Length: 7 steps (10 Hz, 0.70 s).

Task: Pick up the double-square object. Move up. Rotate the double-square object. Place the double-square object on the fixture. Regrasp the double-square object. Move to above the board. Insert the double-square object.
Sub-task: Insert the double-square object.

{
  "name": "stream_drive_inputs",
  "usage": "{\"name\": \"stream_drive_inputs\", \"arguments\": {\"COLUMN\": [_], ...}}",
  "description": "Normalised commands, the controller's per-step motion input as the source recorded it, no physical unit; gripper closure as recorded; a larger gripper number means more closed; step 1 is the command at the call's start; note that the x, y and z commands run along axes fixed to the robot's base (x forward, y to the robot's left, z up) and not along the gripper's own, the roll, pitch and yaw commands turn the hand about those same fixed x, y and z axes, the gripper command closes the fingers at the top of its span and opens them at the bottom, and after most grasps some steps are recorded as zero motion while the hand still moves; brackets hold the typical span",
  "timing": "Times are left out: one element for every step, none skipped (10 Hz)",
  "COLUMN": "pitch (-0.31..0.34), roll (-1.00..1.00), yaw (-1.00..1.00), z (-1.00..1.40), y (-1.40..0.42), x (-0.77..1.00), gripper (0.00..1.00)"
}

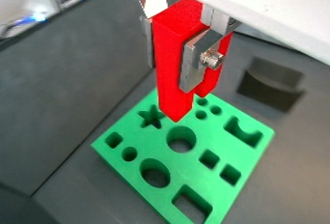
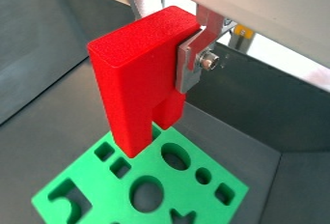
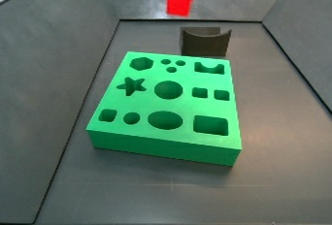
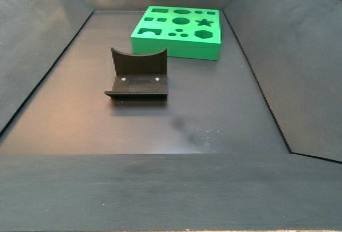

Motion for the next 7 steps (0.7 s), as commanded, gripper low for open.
{"name": "stream_drive_inputs", "arguments": {"pitch": [0.000, 0.000, 0.000, -0.001, -0.007, -0.011, 0.000], "roll": [0.00, 0.00, 0.00, 0.00, 0.00, -0.02, -0.02], "yaw": [-1.00, -1.00, -1.00, -1.00, -1.00, -1.00, -1.00], "z": [-0.37, -0.37, -0.37, -0.37, -0.36, -0.28, -0.27], "y": [0.00, 0.00, 0.00, 0.00, 0.00, 0.00, 0.00], "x": [0.04, 0.04, 0.04, 0.03, 0.00, 0.06, 0.06], "gripper": [1.00, 1.00, 1.00, 1.00, 1.00, 1.00, 1.00]}}
